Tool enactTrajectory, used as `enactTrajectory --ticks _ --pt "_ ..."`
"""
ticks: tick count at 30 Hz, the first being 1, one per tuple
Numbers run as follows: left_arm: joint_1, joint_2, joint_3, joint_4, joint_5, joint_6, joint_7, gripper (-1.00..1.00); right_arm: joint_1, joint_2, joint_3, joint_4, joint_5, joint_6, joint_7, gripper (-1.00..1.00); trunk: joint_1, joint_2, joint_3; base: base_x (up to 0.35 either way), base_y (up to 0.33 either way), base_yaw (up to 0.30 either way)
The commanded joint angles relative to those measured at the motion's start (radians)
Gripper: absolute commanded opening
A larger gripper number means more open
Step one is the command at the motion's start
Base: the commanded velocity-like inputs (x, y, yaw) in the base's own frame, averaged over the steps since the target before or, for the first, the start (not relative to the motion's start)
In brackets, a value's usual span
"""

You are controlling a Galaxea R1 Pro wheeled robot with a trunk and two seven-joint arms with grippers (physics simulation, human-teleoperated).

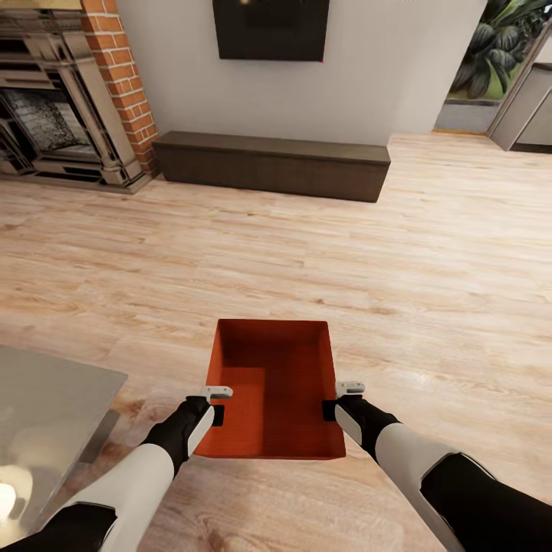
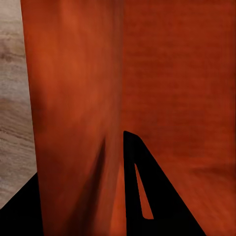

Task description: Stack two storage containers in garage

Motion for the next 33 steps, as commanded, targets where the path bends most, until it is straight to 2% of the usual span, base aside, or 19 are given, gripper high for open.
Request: enactTrajectory --ticks 1,33 --pt "0.0 0.004 -0.024 0.047 0.029 0.003 0.01 -1.0 -0.001 -0.001 0.031 -0.006 -0.019 0.003 0.0 -1.0 -0.004 0.007 0.003 0.0 0.0 0.0" --pt "0.0 0.004 -0.024 0.047 0.029 0.003 0.012 -1.0 -0.001 0.001 0.033 -0.006 -0.019 0.002 -0.002 -1.0 -0.127 0.231 0.103 0.0 0.0 0.0"
